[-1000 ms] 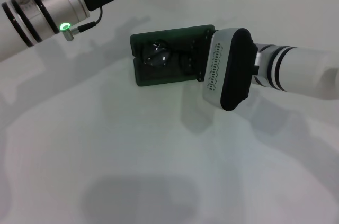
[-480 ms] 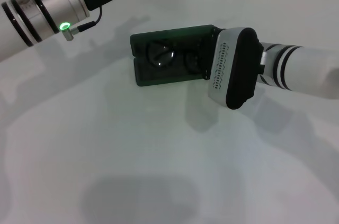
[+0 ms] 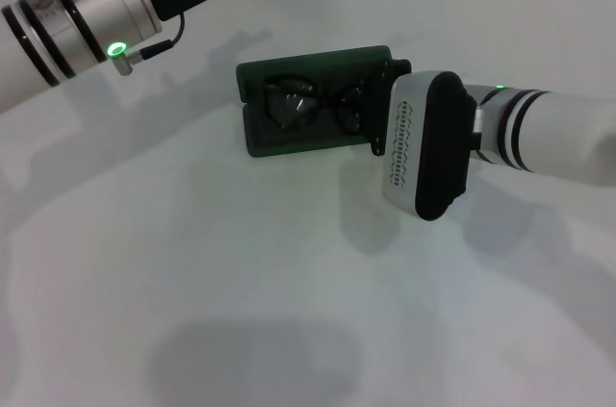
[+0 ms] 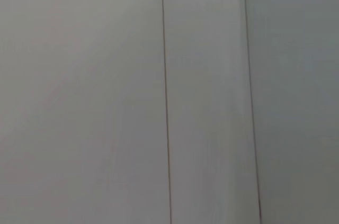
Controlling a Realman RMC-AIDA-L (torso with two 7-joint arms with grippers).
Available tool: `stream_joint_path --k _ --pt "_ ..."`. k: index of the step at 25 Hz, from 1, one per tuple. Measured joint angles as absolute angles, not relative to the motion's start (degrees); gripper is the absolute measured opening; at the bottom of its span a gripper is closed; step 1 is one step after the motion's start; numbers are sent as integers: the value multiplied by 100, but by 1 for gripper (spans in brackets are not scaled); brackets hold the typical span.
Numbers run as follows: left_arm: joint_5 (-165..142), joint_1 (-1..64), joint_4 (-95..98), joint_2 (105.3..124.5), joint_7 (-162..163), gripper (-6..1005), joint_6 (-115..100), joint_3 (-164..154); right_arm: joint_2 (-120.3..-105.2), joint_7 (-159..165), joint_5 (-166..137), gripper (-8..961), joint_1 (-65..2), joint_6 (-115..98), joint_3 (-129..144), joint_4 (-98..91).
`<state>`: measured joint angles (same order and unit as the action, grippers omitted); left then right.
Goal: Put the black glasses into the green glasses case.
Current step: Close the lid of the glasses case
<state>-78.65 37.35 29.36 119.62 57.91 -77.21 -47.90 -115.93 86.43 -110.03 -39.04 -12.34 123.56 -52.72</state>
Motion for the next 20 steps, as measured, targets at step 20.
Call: stream_joint_path --k 20 --pt "-7867 3824 2918 11971 5791 888 -7703 -4789 -11619 8340 -11130 102 -3868 -1123 12278 -5267"
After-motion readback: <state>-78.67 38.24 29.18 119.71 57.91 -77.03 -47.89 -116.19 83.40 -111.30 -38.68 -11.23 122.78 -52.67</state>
